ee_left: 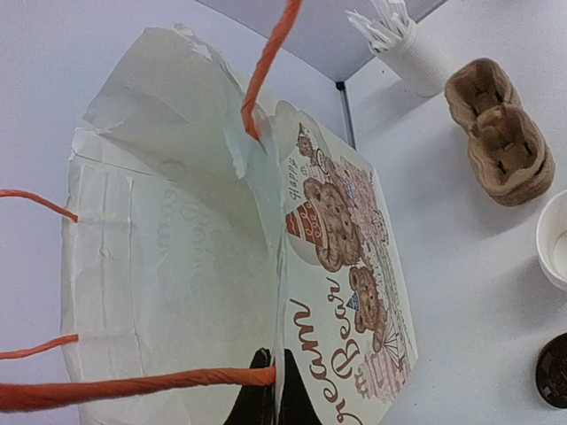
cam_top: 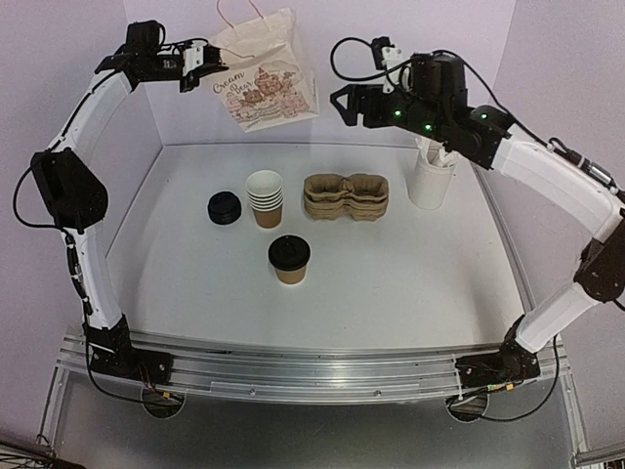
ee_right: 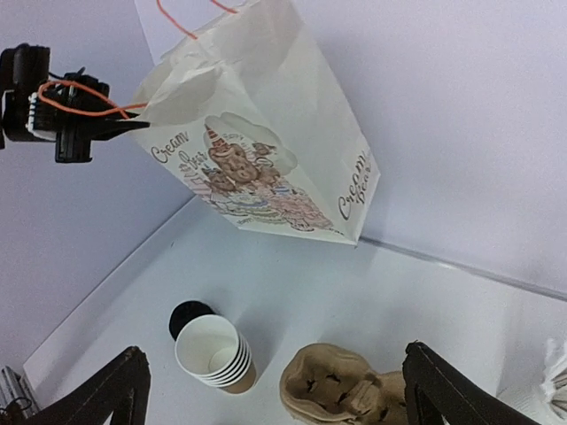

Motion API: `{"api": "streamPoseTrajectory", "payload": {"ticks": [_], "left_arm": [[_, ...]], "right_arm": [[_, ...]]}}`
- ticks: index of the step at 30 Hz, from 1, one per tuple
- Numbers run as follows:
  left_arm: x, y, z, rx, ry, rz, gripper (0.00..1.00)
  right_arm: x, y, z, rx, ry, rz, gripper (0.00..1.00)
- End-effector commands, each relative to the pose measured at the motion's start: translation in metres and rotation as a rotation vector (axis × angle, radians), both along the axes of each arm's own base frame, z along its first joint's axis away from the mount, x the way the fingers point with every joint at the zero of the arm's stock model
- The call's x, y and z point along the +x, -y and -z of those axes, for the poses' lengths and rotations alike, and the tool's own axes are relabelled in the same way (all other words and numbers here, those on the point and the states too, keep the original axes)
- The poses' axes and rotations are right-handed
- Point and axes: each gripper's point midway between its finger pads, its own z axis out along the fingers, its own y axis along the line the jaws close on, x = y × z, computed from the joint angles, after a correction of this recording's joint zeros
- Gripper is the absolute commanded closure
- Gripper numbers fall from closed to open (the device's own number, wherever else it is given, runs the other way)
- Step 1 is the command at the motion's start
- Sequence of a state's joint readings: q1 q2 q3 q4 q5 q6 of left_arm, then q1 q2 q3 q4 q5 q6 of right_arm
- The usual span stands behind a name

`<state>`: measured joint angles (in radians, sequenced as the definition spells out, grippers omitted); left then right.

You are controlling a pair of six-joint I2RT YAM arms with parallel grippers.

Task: Pack the takeout coffee

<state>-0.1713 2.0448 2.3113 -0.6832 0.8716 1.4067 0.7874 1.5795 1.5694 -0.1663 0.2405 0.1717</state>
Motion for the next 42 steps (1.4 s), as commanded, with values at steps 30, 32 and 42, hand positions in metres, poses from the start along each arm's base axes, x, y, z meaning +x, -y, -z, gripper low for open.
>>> {"api": "streamPoseTrajectory", "payload": {"ticks": [30, 32, 42], "left_arm": [[-0.356, 0.194, 0.031, 0.216, -0.227, 0.979, 1.0], [-0.369, 0.187, 0.072, 0.342, -0.158, 1.076, 1.0], [-0.382, 0.209, 0.16, 0.475, 0.047, 1.195, 1.0]], "right_arm": [[-0.114, 0.286, 0.043, -0.203, -0.297, 0.66, 0.02], [-0.128, 0.288, 0.048, -0.213, -0.366, 0.645, 0.03], [-0.184, 0.246, 0.065, -0.035, -0.615, 0.37, 0.18]]}}
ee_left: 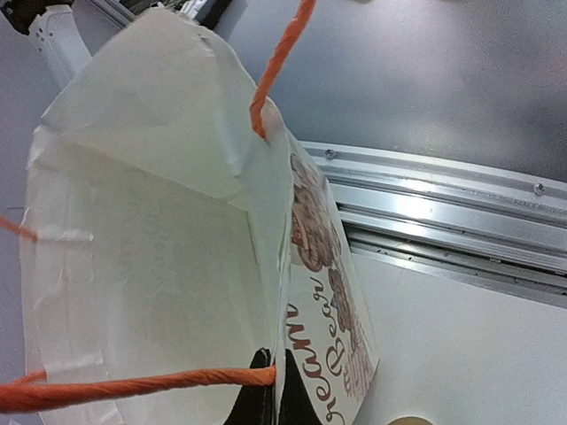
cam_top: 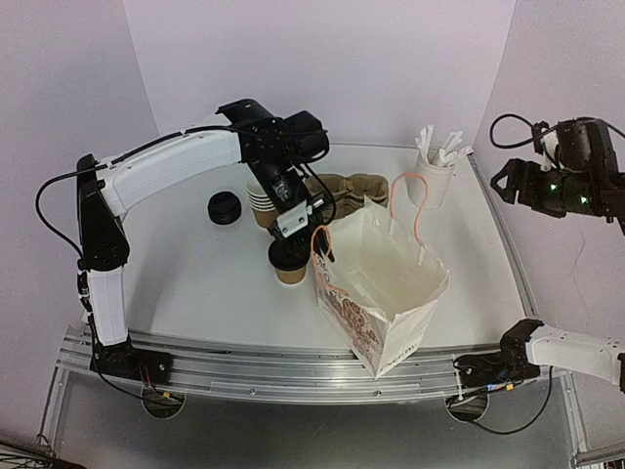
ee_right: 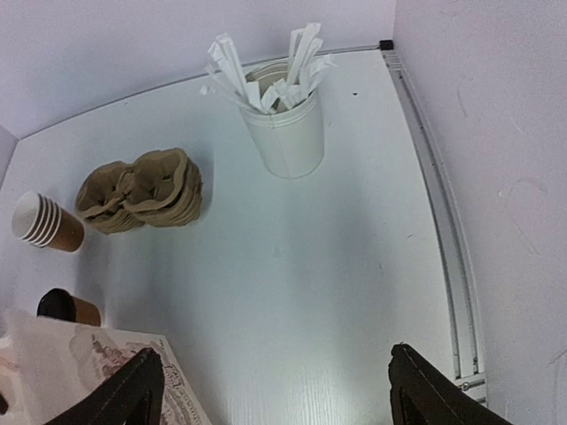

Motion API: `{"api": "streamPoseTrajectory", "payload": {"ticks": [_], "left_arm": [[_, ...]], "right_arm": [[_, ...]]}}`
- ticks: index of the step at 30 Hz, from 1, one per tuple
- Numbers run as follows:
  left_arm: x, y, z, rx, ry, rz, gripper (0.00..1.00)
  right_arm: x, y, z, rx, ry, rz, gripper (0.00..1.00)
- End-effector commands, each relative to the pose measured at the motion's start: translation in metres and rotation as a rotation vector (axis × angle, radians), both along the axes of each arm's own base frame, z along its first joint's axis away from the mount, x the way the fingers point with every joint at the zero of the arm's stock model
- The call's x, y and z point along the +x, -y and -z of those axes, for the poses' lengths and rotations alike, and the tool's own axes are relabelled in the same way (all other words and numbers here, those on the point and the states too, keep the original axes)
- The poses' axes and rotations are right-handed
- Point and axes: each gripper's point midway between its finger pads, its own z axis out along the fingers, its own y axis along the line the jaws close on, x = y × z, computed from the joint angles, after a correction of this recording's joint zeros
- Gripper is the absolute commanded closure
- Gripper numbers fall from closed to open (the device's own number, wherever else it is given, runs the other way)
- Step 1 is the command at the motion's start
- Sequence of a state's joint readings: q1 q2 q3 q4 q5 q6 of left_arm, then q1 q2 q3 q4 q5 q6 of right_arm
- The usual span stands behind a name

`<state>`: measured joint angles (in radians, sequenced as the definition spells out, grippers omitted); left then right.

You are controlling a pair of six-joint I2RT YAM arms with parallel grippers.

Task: Pack the takeout coffee

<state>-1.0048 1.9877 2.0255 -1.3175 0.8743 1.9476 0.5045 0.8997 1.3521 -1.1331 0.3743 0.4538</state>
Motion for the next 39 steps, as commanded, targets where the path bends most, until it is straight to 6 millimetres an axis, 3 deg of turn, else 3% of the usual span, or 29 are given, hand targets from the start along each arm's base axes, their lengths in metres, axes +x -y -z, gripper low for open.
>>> {"api": "streamPoseTrajectory", "payload": {"ticks": [1, 6, 9, 12, 17, 22, 28, 32, 36, 39], "left_arm": [[0.006, 0.004, 0.016, -0.119, 0.224, 0.17, 1.0], [0.013, 0.002, 0.026, -0.106, 0.28, 0.238, 1.0], [0.016, 0.013, 0.024, -0.168, 0.295, 0.223, 1.0], [0.024, 0.028, 0.013, -0.18, 0.267, 0.143, 1.0], [0.046, 0.04, 0.008, -0.227, 0.265, 0.069, 1.0], [0.053, 0.042, 0.009, -0.234, 0.259, 0.062, 0.96], [0.053, 0.045, -0.003, -0.28, 0.27, 0.052, 0.62], [0.056, 0.049, -0.023, -0.338, 0.286, 0.0, 0.43], [0.056, 0.045, -0.046, -0.38, 0.297, -0.074, 0.26], [0.06, 0.038, -0.053, -0.389, 0.316, -0.131, 0.19]], "right_arm": [[-0.03, -0.031, 0.01, 0.169, -0.146, -0.132, 0.19], [-0.026, -0.064, 0.007, 0.297, -0.154, -0.238, 0.2], [-0.027, -0.092, -0.006, 0.404, -0.13, -0.366, 0.2], [-0.035, -0.104, -0.015, 0.439, -0.111, -0.467, 0.22], [-0.047, -0.116, -0.006, 0.456, -0.166, -0.568, 0.23], [-0.056, -0.107, 0.01, 0.388, -0.183, -0.588, 0.22], [-0.063, -0.095, 0.025, 0.31, -0.198, -0.579, 0.21], [-0.063, -0.096, 0.039, 0.299, -0.237, -0.585, 0.21], [-0.058, -0.098, 0.029, 0.318, -0.187, -0.582, 0.21], [-0.051, -0.097, 0.018, 0.322, -0.127, -0.564, 0.22]]}}
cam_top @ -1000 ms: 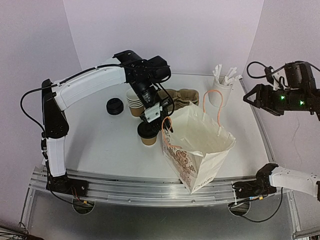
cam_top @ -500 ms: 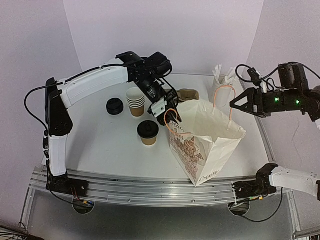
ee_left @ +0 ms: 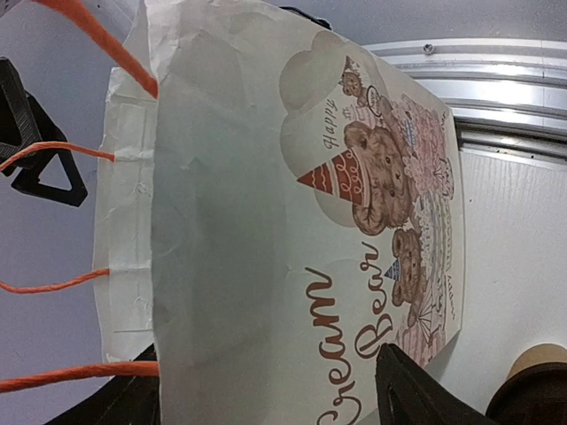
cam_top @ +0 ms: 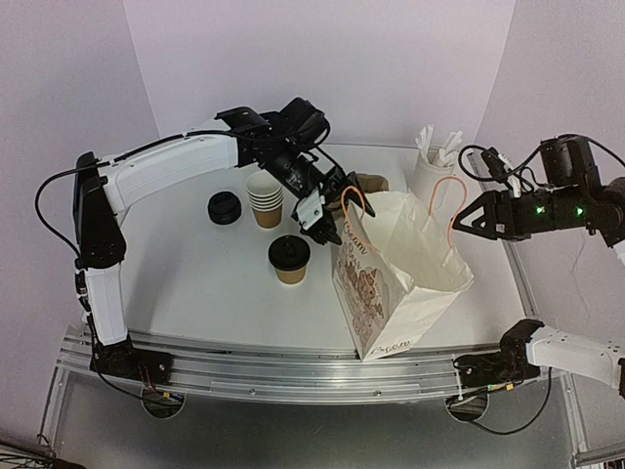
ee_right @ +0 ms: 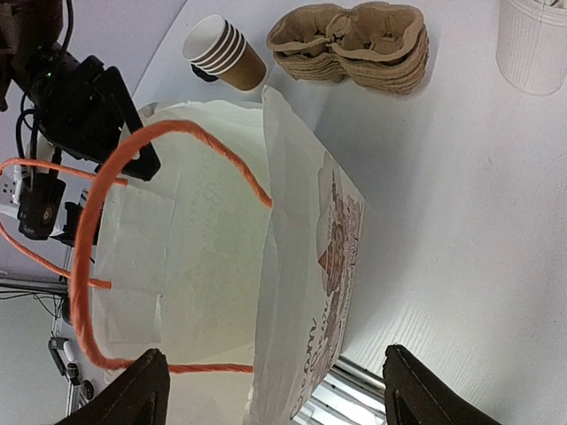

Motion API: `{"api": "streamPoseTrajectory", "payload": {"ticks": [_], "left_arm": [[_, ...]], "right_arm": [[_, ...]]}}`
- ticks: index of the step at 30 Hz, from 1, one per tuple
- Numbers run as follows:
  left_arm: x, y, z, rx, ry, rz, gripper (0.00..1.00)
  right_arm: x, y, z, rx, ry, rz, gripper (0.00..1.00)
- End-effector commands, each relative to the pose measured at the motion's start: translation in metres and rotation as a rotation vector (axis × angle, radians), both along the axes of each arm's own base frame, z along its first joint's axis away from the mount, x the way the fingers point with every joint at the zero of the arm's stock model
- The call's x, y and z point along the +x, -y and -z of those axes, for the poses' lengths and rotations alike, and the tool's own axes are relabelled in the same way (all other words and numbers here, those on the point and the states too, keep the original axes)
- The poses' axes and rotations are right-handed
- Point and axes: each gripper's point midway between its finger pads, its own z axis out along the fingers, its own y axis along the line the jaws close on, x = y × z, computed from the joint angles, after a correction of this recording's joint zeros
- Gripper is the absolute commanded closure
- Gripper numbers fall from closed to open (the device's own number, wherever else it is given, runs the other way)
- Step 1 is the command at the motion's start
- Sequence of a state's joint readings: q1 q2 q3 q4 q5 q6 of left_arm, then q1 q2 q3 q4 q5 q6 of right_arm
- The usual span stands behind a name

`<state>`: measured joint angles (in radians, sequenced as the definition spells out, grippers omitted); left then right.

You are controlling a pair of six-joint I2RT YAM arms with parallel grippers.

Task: Pack the takeout coffee

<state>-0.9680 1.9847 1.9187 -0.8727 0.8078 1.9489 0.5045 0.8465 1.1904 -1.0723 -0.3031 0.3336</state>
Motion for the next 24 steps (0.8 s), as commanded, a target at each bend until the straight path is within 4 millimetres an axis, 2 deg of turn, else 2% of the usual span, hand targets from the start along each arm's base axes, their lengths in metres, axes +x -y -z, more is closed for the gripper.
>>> {"api": "streamPoseTrajectory", "payload": {"ticks": [1, 5, 8, 13, 15, 20, 24], "left_arm": [[0.002, -0.01, -0.059, -0.148, 0.076, -0.073, 0.17], [0.014, -0.017, -0.064, -0.187, 0.108, -0.133, 0.12], [0.026, -0.018, -0.078, -0.234, 0.119, -0.186, 0.1], [0.043, -0.023, -0.097, -0.276, 0.088, -0.289, 0.07], [0.048, -0.029, -0.095, -0.27, 0.079, -0.322, 0.06], [0.066, -0.044, -0.086, -0.259, 0.056, -0.428, 0.05], [0.081, -0.045, -0.077, -0.248, 0.054, -0.504, 0.05]], "right_arm": [[0.012, -0.002, -0.022, 0.04, 0.103, 0.021, 0.21], [0.022, -0.011, -0.043, 0.082, 0.148, 0.012, 0.21], [0.036, -0.007, -0.045, 0.047, 0.153, 0.065, 0.22], [0.053, -0.02, -0.008, -0.018, 0.016, 0.052, 0.26], [0.056, -0.022, -0.003, -0.021, 0.008, 0.045, 0.26], [0.046, -0.034, 0.003, 0.027, -0.017, -0.033, 0.25], [0.05, -0.036, 0.024, -0.004, -0.055, -0.038, 0.25]]}}
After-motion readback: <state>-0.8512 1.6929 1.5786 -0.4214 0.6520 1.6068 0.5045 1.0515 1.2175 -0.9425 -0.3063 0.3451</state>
